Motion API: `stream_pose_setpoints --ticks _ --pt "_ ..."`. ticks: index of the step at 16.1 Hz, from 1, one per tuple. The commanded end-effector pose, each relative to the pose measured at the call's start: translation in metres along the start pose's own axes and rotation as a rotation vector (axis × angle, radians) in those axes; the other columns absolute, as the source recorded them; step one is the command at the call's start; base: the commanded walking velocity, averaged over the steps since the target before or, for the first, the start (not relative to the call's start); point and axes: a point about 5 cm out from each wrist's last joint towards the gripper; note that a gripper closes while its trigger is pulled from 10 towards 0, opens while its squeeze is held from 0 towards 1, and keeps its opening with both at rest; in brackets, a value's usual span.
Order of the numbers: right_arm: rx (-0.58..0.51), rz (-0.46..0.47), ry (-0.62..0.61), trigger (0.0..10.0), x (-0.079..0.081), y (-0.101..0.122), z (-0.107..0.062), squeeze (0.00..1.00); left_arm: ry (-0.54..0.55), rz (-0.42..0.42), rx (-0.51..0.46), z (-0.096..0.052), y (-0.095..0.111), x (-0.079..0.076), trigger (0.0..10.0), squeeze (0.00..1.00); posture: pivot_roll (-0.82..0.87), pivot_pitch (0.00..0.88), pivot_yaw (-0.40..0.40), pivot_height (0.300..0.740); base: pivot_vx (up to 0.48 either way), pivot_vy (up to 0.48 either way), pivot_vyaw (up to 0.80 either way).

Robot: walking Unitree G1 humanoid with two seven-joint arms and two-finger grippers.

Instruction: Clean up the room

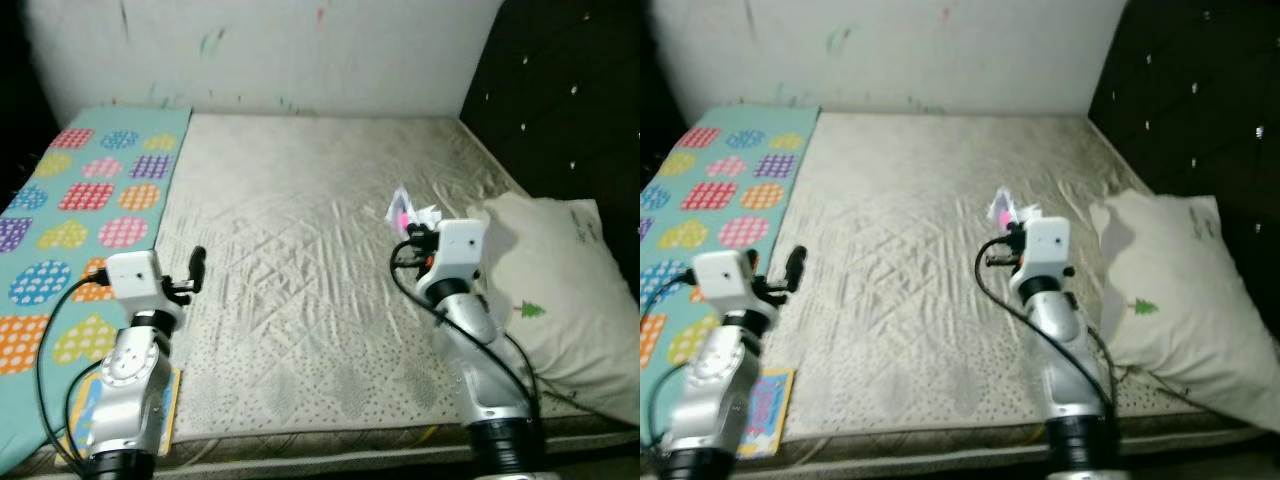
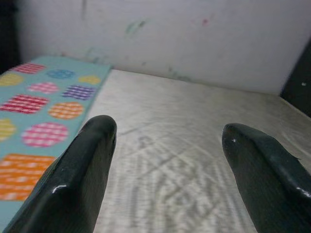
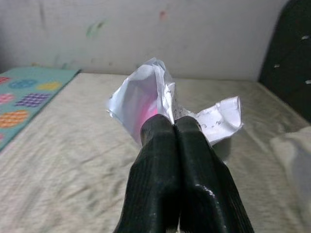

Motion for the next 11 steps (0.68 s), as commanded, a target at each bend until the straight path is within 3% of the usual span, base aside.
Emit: stream_pose_setpoints --ticks 1,3,7,11 --pt "-0.025 -0.023 0.030 10.0 0.009 0.010 0.004 0.00 0.006 0.015 -0.023 0.002 0.009 0.002 10.0 0.00 -0.09 0.024 -0.018 0.740 0.000 0.334 0.00" --pt "-0.067 -0.086 0.042 10.0 0.016 0.014 0.006 0.00 0.013 0.028 -0.030 0.002 0.011 0.004 10.0 0.00 -0.09 0.031 -0.016 0.740 0.000 0.332 0.00" --pt "-0.061 -0.097 0.067 10.0 0.020 0.007 0.005 0.00 0.042 0.029 -0.008 -0.003 0.003 0.009 10.0 0.00 -0.08 0.003 -0.024 0.740 0.000 0.329 0.00" --pt "0.003 -0.049 0.038 10.0 0.018 -0.009 0.001 0.00 0.041 0.028 0.032 -0.005 -0.010 0.009 10.0 0.00 -0.07 0.000 -0.027 0.740 0.000 0.329 0.00"
Point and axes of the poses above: a point about 5 cm out from each wrist's last joint towards the gripper, its own z axis pointing out of the wrist towards the gripper, its own y axis along the axis of the wrist's last joint, x = y × z, and after that the axes turned 2 degrees about -z, right-handed
